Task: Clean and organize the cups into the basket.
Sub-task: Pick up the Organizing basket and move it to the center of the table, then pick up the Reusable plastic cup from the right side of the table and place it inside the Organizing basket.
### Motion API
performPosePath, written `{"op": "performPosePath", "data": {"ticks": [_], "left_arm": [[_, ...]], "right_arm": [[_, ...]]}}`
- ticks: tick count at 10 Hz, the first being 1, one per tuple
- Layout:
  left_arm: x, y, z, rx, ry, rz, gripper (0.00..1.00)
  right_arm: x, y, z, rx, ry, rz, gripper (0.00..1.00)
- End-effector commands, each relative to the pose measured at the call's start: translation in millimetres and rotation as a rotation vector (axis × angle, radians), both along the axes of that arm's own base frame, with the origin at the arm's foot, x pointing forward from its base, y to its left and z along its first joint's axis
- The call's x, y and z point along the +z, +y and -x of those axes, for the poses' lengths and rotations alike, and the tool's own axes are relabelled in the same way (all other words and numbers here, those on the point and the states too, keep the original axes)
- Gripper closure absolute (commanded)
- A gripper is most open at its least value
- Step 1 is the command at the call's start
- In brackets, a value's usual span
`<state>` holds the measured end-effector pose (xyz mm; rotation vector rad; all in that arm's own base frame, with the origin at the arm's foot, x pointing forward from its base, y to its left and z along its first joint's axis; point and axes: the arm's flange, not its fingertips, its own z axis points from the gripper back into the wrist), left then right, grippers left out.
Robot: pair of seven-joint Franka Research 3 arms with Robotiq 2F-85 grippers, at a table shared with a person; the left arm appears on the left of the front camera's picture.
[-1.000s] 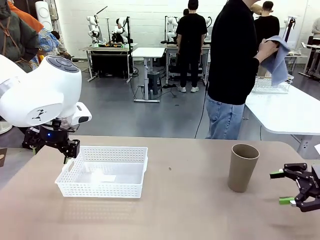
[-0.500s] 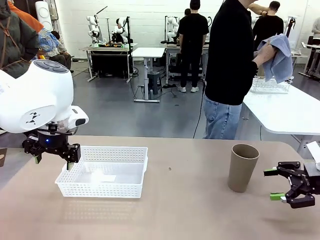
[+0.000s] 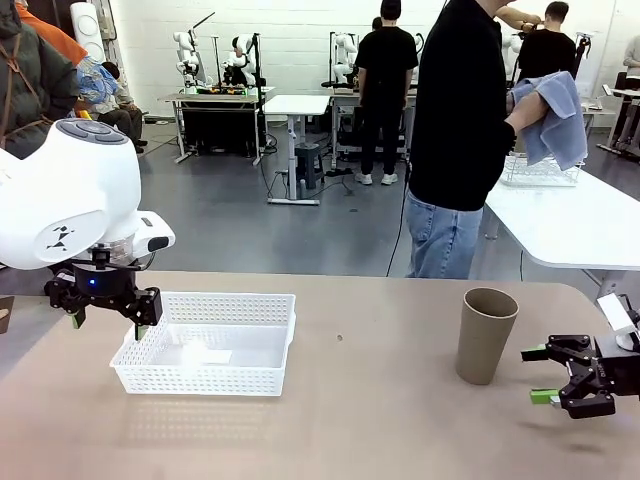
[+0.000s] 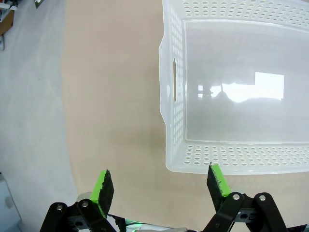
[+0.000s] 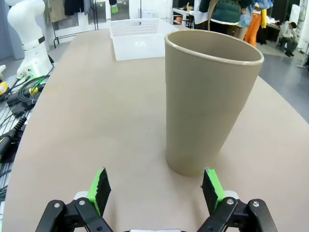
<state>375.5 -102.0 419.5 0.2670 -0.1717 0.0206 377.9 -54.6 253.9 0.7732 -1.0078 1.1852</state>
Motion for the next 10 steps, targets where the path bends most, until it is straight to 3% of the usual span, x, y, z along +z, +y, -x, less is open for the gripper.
{"op": "performPosePath", "data": {"ticks": [1,7,10], "left_arm": [[-0.2,-1.2,-1.3,0.015,0.001,-0.016,0.00],[-0.2,-1.2,-1.3,0.015,0.001,-0.016,0.00],[-7.1,12.6,-2.8,-0.034,-0.009,0.053,0.00]], "right_arm": [[6.8,3.2,7.4,0.004,-0.016,0.002,0.00],[6.8,3.2,7.4,0.004,-0.016,0.002,0.00],[3.9,-1.5,-34.6,0.000,0.037,-0.104,0.00]]}}
